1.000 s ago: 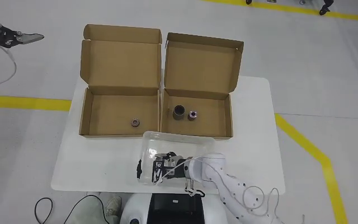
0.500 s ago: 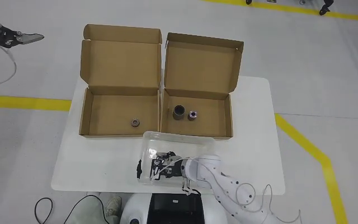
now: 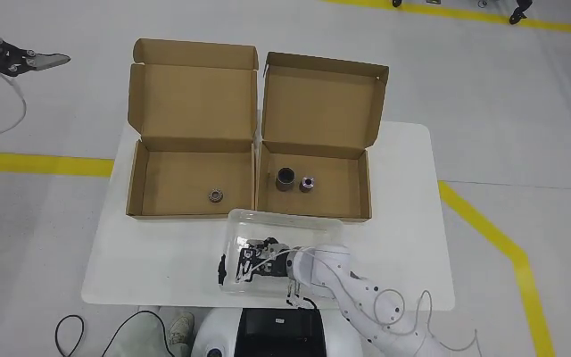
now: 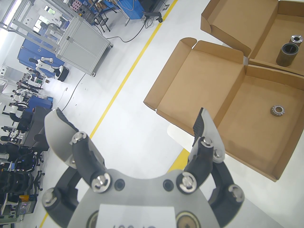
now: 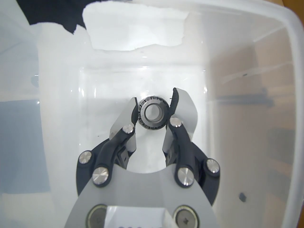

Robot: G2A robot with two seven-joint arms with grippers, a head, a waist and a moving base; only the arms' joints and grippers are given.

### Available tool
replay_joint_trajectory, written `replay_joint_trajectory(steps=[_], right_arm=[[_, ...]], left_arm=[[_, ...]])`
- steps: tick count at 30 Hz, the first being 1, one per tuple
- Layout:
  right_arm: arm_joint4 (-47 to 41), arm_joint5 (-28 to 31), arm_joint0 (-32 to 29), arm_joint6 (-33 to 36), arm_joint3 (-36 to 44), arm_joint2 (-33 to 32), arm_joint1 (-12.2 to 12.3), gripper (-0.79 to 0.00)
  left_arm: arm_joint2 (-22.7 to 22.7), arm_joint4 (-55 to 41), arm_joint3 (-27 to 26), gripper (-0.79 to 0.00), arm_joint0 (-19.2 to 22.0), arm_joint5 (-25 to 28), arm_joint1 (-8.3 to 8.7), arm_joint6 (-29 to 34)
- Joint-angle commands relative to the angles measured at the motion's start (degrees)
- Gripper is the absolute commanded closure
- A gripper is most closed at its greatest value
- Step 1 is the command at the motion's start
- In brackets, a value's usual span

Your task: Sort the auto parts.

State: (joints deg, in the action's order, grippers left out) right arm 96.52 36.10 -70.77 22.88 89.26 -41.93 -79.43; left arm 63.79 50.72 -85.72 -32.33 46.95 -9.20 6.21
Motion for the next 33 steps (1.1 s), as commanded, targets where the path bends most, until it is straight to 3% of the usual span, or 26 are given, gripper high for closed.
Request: replay_joint_trajectory(steps=[1, 9, 25, 33], right_arm=[[-0.3, -0.2, -0.4, -0.8, 1.1, -0.9, 0.3, 0.0], [-6.8, 1.0, -3.1, -9.1, 3.7, -6.7, 1.7, 0.0], [-19.2, 6.7, -5.3, -37.8, 4.4, -12.9, 3.2, 0.0], [-21.2, 6.8, -1.7, -41.8, 7.5, -12.7, 2.9, 0.0]], left_arm=[[0.0, 0.0, 0.0, -0.785, 0.0, 0.0, 0.0, 0.0], [0.0, 0.0, 0.0, -0.785, 0.0, 0.0, 0.0, 0.0], [0.0, 0.0, 0.0, -0.785, 0.0, 0.0, 0.0, 0.0], [0.0, 0.0, 0.0, -0.785, 0.0, 0.0, 0.0, 0.0]])
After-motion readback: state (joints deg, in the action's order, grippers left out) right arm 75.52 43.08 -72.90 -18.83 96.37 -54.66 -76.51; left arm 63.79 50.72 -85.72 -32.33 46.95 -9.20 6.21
